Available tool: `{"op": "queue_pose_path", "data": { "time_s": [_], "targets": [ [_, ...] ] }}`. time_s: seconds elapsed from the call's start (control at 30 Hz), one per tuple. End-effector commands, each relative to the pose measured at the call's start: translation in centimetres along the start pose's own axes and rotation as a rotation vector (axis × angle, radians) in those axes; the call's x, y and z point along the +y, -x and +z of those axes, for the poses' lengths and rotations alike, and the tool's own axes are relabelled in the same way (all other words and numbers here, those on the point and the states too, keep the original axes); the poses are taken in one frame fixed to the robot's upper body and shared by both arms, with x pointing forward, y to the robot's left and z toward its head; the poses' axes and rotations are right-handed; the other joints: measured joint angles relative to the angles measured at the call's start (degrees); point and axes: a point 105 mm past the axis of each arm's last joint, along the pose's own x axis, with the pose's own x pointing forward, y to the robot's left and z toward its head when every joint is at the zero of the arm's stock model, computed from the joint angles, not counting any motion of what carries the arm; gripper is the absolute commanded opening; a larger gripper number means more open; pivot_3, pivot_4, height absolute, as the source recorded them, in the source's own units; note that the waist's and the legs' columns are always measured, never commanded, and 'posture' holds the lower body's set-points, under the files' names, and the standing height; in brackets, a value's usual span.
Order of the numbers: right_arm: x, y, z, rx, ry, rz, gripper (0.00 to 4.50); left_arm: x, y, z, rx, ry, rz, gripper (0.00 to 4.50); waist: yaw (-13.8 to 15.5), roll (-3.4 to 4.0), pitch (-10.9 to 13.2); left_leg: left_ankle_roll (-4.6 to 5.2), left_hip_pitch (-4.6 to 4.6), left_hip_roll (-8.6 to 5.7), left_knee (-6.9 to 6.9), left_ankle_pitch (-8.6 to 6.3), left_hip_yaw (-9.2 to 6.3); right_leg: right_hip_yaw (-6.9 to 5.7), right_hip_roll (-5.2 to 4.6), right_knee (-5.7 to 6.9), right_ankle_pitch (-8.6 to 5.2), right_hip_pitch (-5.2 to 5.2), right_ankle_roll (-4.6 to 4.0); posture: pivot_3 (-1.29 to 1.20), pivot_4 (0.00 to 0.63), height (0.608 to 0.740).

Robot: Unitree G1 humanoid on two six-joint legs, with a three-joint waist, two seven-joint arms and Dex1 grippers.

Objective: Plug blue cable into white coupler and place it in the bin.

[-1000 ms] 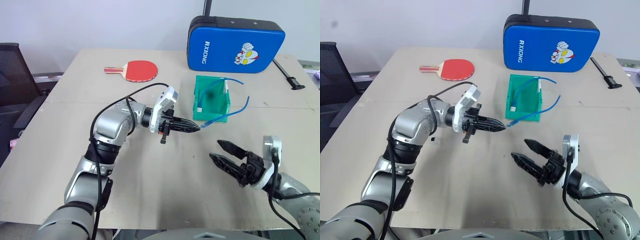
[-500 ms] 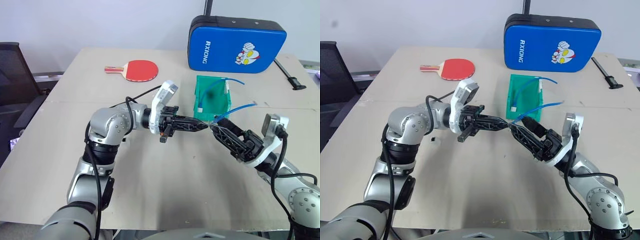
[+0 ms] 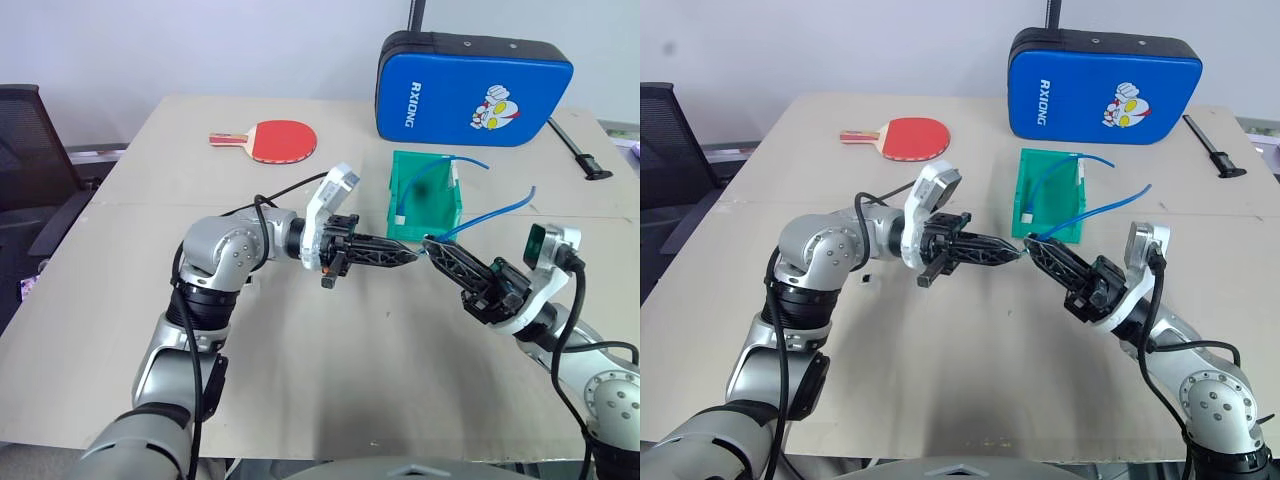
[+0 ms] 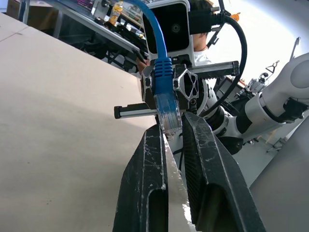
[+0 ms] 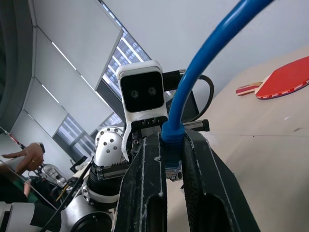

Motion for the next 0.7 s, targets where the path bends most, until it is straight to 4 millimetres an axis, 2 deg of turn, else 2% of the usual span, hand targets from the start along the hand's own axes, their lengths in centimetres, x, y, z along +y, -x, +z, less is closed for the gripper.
{"op": "queue_pose_path", "data": {
  "time_s": [0.03,0.13,0.17,0.33,0.5,0.7],
  "targets": [
    [1.6,-0.3,0.3,0.007,0.016,0.070,0.10,0.4,-0.2,0.5,-0.015,-0.042,0.026,0.00,0.0,0.00,0.0,0.00,0.00,0.00,0.00,0.00,0.00,0.01,0.00,0.00,0.00,0.00,0.00,0.00,0.150,0.681],
    [1.4,-0.3,0.4,0.010,0.025,0.061,0.10,0.9,-0.1,0.8,-0.033,-0.070,0.046,0.00,0.0,0.00,0.0,0.00,0.00,0.00,0.00,0.00,0.01,0.04,0.00,-0.02,0.00,0.00,0.00,0.00,0.150,0.681],
    [1.3,-0.3,0.5,0.009,0.029,0.058,0.00,0.6,0.1,0.7,-0.038,-0.075,0.035,0.95,0.0,0.00,0.0,0.00,0.00,0.00,0.00,0.00,0.01,0.04,0.00,-0.02,0.00,0.00,0.00,0.00,0.150,0.681],
    [0.6,0.0,0.9,0.006,0.054,0.030,0.00,0.3,0.5,0.8,-0.058,-0.096,0.067,3.40,0.0,-0.01,0.0,0.00,0.00,0.01,-0.05,0.00,-0.01,0.14,0.00,-0.04,0.00,-0.01,0.00,0.00,0.150,0.681],
    [-1.1,1.0,2.2,-0.026,0.116,-0.050,0.00,-1.5,1.4,0.3,-0.026,-0.155,0.089,3.40,-0.1,0.01,0.0,0.00,-0.02,0.02,-0.08,0.00,0.02,0.20,-0.01,-0.13,0.00,-0.02,0.00,0.00,0.150,0.681],
    [-3.2,1.6,3.7,-0.065,0.267,-0.131,0.00,-2.2,3.9,1.6,-0.055,-0.339,0.372,3.40,0.0,0.02,0.0,0.00,-0.01,0.02,-0.11,0.00,0.03,0.23,-0.11,-0.17,0.00,-0.01,0.00,0.00,0.150,0.681]
  ]
}}
